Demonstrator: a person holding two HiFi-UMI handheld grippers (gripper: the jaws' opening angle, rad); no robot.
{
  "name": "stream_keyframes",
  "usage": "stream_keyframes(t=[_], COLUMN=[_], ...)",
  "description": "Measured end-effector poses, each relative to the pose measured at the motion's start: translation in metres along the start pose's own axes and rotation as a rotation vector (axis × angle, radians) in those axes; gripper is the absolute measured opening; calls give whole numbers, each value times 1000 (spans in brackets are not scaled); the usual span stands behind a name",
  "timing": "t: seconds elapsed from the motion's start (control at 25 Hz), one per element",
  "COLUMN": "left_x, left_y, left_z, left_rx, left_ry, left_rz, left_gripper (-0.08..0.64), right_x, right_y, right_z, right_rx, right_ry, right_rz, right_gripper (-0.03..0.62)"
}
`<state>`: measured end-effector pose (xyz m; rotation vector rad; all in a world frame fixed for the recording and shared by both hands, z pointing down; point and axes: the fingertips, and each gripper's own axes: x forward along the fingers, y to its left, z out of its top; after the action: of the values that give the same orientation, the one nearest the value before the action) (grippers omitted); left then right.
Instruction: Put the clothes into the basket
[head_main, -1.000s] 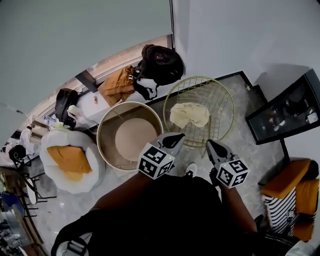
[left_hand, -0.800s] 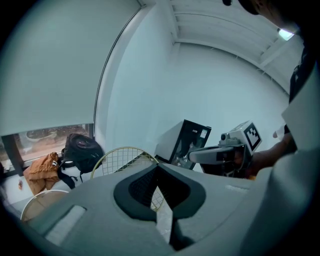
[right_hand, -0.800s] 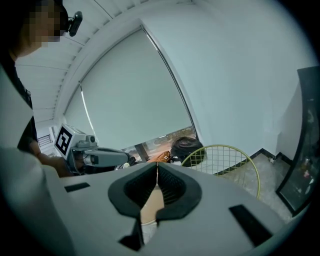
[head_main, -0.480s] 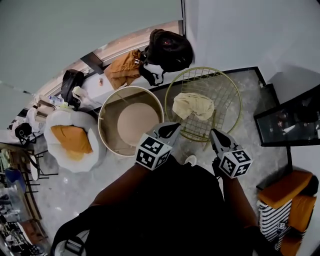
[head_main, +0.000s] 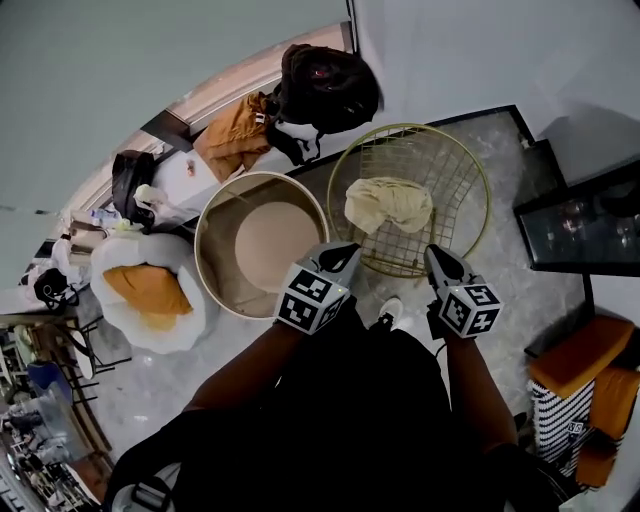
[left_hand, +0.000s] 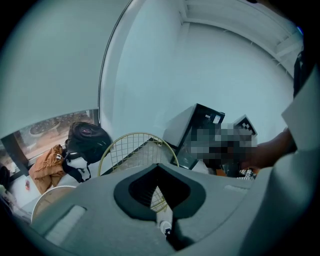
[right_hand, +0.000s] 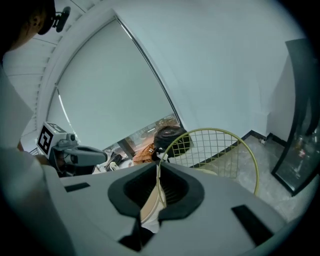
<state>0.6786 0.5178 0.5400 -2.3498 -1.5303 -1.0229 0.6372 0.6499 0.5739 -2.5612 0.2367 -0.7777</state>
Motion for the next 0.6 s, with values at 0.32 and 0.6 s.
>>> stream_keyframes(t=[0.32, 0.6], left_x=[77, 127], left_y=[51, 84], left_z=[-23, -56], left_rx=[25, 15], left_ry=[121, 195], left_rz=[-78, -108], left_gripper=[0, 0], right_x=[69, 146], right_y=[-55, -123], right_z=[-45, -104], right_rx=[72, 2], right_ry=[90, 218], right_rz=[-139, -247], right_gripper=[95, 164])
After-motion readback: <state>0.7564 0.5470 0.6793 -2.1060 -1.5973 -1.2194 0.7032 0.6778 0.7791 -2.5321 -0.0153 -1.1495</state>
